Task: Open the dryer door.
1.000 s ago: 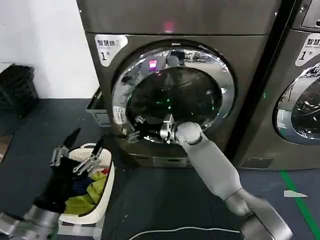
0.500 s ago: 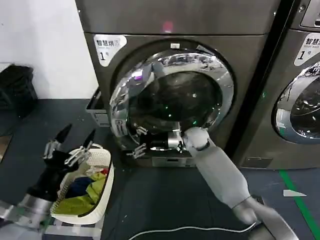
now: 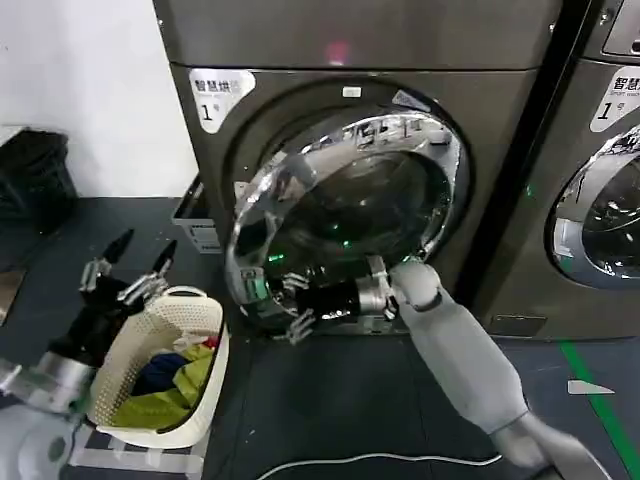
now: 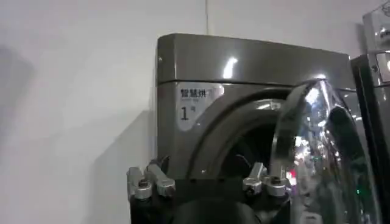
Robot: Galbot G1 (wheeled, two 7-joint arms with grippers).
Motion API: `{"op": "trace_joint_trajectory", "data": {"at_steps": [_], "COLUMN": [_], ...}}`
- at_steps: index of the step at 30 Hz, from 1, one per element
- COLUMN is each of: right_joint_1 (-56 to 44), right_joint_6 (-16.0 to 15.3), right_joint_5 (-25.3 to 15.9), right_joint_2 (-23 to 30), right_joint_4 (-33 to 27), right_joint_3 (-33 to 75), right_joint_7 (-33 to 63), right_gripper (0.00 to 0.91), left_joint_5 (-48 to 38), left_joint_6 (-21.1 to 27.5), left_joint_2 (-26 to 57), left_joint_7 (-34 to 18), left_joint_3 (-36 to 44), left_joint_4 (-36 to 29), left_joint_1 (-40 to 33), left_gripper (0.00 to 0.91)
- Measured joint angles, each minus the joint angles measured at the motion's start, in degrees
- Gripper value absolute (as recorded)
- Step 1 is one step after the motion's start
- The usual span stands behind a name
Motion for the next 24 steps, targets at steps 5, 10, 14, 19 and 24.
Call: {"op": "trace_joint_trajectory", "data": {"at_steps": [5, 10, 14, 19, 24], "right_joint_1": [-3.3, -6.9, -9.0, -11.7, -13.9], "right_joint_6": [0.6, 1.0, 1.8, 2.6, 2.9], "right_joint_5": [0.6, 0.7, 1.0, 1.2, 2.0], "right_joint_2": [-2.5, -4.7, -6.0, -7.2, -8.8], "right_joint_4": [3.3, 6.0, 6.9, 6.8, 8.1], "right_joint_3": [2.1, 3.9, 5.3, 7.6, 9.8], "right_joint_7": [-2.7, -5.4, -5.4, -5.4, -5.3], "right_gripper": [0.907, 0.907, 0.907, 0.907, 0.907], "left_joint_5": [-3.0, -5.1, -7.5, -9.0, -10.1], "left_joint_6": [-0.7, -1.1, -1.2, -2.5, -2.9], "left_joint_2": [1.9, 2.9, 4.1, 6.4, 9.1], "left_joint_7": [-0.1, 0.2, 1.3, 3.2, 4.1], "left_joint_3": [0.9, 2.0, 3.0, 6.4, 10.8], "left_joint_4": [2.1, 3.4, 4.0, 5.7, 6.3], "left_joint_1": [-2.2, -4.2, -5.5, -7.3, -9.2], "left_gripper": [0.907, 0.907, 0.907, 0.907, 0.907]}}
